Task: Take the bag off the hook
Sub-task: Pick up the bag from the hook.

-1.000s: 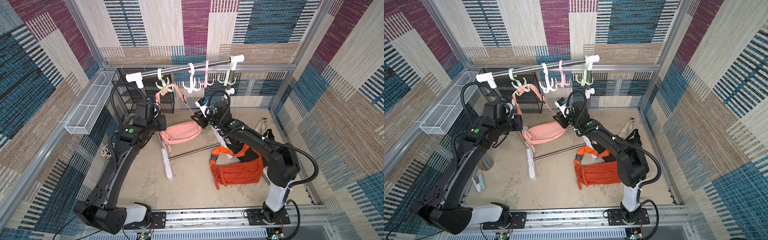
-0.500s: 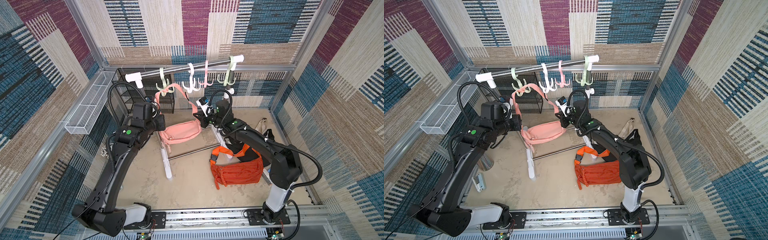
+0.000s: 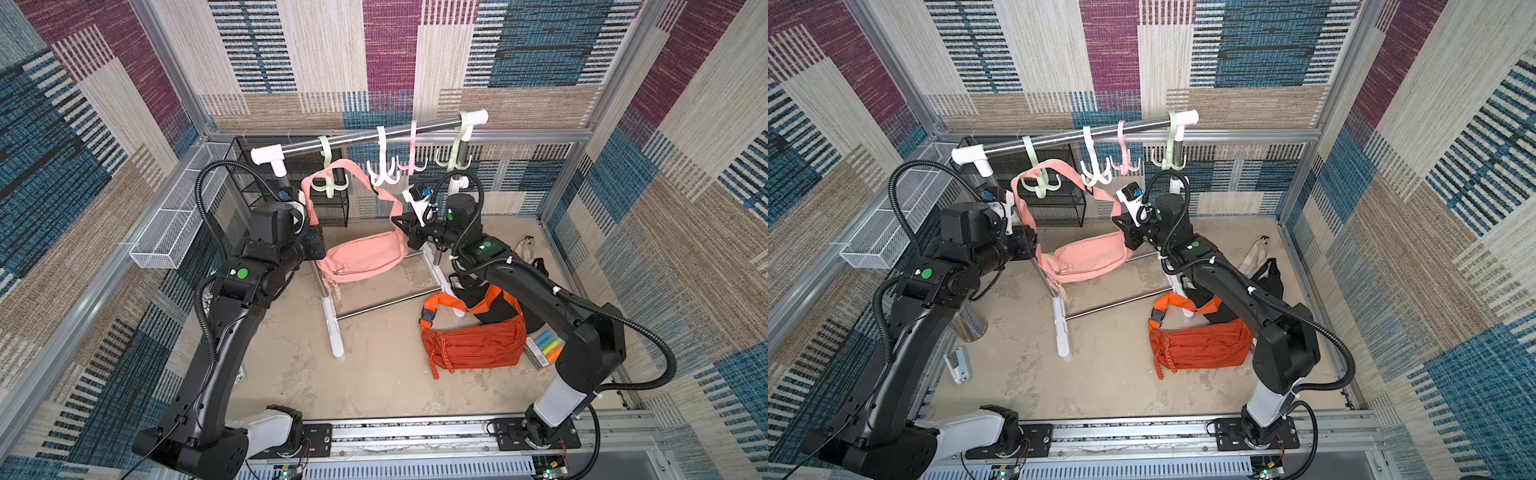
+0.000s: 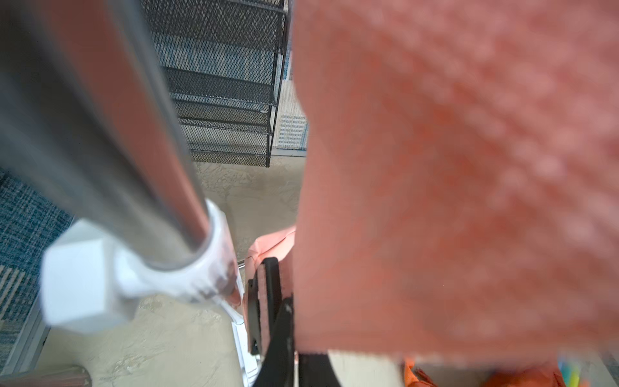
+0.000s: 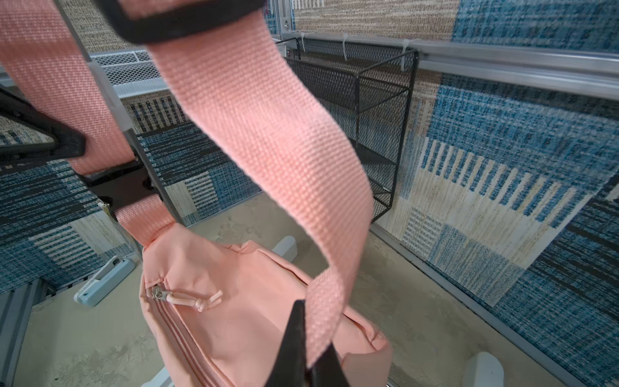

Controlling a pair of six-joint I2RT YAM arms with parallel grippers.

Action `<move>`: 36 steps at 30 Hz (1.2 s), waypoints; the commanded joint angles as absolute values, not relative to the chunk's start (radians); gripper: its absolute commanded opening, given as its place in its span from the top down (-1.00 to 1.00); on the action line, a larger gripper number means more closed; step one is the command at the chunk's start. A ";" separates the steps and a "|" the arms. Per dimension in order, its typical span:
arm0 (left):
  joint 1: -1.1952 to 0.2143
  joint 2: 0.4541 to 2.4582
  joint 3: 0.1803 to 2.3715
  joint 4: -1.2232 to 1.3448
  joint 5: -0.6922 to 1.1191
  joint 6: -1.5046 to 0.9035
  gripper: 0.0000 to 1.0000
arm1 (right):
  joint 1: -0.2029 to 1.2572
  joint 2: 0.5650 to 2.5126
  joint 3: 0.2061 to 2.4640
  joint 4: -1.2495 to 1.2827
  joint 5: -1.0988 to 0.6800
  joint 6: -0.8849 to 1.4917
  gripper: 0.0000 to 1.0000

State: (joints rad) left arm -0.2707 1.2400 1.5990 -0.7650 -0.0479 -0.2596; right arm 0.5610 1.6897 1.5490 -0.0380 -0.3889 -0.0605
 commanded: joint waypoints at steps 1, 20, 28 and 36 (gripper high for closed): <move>-0.270 1.226 1.609 -0.745 -0.037 -0.288 1.00 | 0.561 1.666 1.549 -0.011 -0.382 -0.029 0.98; -0.270 1.115 1.536 -0.741 0.028 -0.297 1.00 | 0.569 1.519 1.444 -0.046 -0.369 0.009 1.00; -0.270 1.090 1.521 -0.759 0.082 -0.302 1.00 | 0.577 1.435 1.398 -0.056 -0.363 0.046 1.00; -0.270 0.995 1.471 -0.784 0.129 -0.305 1.00 | 0.583 1.310 1.340 -0.148 -0.352 0.104 1.00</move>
State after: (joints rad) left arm -0.2707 1.0149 1.4818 -0.7773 0.0769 -0.2749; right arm 0.5774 1.3464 1.3502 -0.1123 -0.3603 0.0612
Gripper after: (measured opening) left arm 0.061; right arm 0.060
